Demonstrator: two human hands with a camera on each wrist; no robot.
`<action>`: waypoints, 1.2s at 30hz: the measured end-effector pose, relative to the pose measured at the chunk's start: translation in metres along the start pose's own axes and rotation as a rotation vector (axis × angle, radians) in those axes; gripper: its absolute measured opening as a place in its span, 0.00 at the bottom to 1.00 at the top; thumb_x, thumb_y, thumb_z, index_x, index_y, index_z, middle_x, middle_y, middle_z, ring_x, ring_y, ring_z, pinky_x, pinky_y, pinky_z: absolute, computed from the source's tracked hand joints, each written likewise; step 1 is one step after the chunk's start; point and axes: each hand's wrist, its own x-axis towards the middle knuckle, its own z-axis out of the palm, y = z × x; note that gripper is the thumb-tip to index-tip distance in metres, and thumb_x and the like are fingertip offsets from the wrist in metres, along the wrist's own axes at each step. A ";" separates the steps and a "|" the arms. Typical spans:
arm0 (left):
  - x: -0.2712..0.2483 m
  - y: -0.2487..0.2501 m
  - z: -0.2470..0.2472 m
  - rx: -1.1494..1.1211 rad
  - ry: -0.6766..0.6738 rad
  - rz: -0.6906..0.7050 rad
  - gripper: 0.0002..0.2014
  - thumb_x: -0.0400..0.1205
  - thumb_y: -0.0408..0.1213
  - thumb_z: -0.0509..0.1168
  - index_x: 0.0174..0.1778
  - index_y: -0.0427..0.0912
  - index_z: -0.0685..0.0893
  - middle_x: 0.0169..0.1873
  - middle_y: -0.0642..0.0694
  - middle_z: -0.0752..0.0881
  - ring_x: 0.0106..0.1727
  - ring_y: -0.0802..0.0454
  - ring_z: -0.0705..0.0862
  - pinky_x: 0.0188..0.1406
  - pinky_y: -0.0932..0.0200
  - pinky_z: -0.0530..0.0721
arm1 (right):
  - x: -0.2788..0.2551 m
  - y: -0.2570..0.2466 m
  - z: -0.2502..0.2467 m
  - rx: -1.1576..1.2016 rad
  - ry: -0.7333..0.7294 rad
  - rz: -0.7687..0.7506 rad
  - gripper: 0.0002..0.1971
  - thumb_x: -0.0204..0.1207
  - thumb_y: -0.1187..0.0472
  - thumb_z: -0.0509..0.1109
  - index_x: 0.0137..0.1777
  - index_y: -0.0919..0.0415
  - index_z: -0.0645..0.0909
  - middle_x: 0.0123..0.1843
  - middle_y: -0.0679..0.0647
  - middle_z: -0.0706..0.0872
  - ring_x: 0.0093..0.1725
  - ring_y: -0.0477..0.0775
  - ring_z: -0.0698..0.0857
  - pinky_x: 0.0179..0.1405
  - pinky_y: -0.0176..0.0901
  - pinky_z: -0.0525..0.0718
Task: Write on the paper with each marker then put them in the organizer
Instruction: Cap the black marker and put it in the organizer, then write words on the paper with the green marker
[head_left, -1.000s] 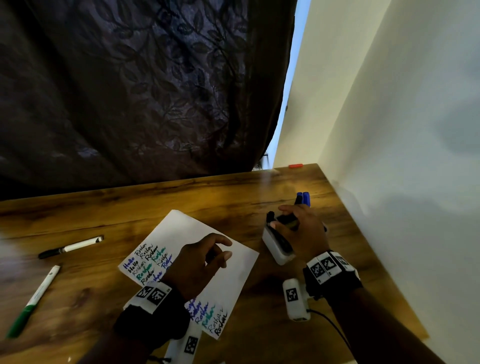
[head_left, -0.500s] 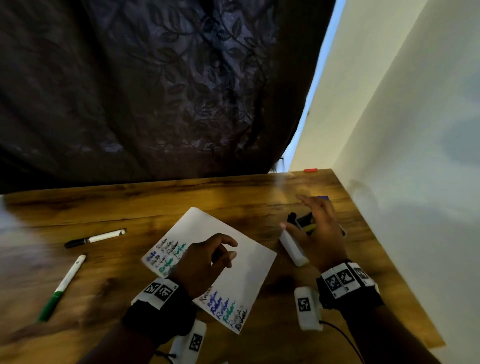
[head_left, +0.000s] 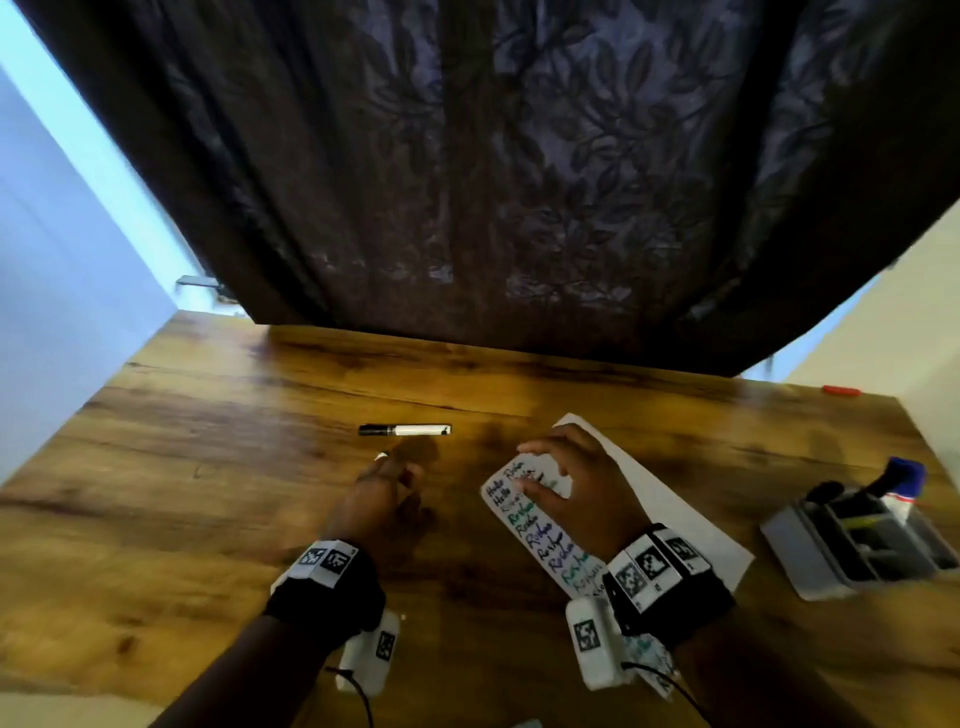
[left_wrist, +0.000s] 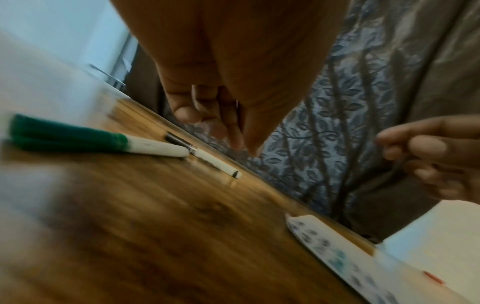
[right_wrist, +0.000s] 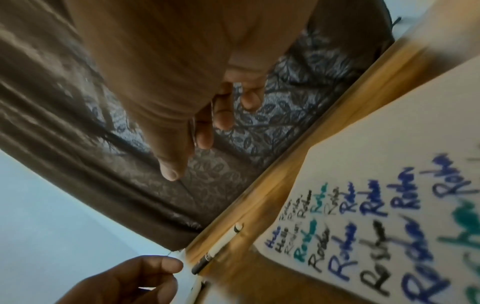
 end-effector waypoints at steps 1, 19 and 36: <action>0.003 -0.016 -0.003 0.022 0.008 -0.061 0.11 0.82 0.35 0.66 0.60 0.47 0.80 0.51 0.46 0.80 0.46 0.58 0.84 0.52 0.58 0.84 | 0.004 -0.004 0.010 0.000 -0.031 0.004 0.17 0.76 0.41 0.71 0.63 0.42 0.81 0.61 0.40 0.78 0.53 0.38 0.76 0.52 0.35 0.78; 0.009 -0.023 -0.011 -0.154 -0.109 0.164 0.08 0.83 0.41 0.66 0.55 0.52 0.74 0.39 0.49 0.82 0.31 0.59 0.83 0.30 0.66 0.83 | -0.008 -0.016 0.024 0.188 -0.107 0.217 0.13 0.78 0.49 0.73 0.61 0.44 0.84 0.45 0.40 0.88 0.46 0.39 0.85 0.44 0.26 0.81; -0.002 0.152 0.045 -0.046 -0.305 0.676 0.33 0.81 0.56 0.66 0.74 0.51 0.56 0.42 0.47 0.89 0.38 0.49 0.88 0.30 0.63 0.76 | -0.050 -0.008 -0.047 0.843 -0.009 0.367 0.20 0.86 0.44 0.57 0.69 0.49 0.82 0.51 0.43 0.91 0.54 0.51 0.90 0.40 0.47 0.87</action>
